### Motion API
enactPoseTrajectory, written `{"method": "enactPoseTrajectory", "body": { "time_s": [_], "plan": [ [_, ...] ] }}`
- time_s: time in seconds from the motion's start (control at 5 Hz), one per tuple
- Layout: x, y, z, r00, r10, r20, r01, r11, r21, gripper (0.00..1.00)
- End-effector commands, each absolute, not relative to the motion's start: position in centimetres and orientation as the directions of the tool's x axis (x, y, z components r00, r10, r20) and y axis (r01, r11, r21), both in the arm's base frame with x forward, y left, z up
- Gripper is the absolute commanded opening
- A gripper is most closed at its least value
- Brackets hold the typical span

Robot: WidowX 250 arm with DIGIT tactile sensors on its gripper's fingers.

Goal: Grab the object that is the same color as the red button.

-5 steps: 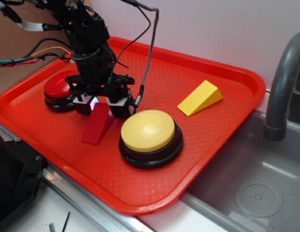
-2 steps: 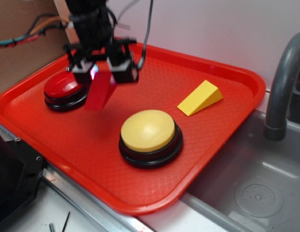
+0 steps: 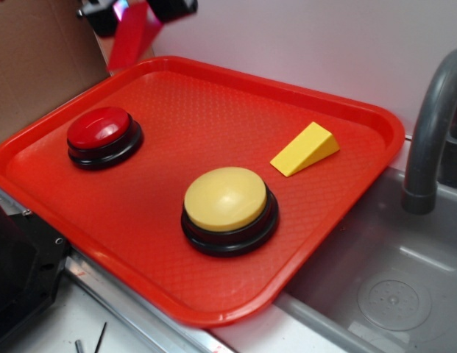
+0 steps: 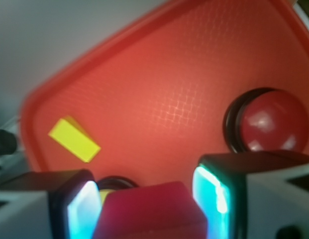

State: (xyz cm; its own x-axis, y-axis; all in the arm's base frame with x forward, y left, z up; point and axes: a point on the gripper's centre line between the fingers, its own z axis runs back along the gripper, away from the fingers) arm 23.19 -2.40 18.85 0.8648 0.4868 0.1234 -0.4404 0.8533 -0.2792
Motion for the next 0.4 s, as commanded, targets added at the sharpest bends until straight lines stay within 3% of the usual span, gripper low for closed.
{"method": "enactPoseTrajectory", "body": {
  "time_s": [0.0,0.2],
  "plan": [
    [22.0,-1.1,24.6,0.817,0.546,0.184,-0.467,0.815,-0.343,0.00],
    [23.0,-1.4,23.4,0.823,0.546,0.160,-0.486,0.821,-0.299,0.00]
  ]
}}
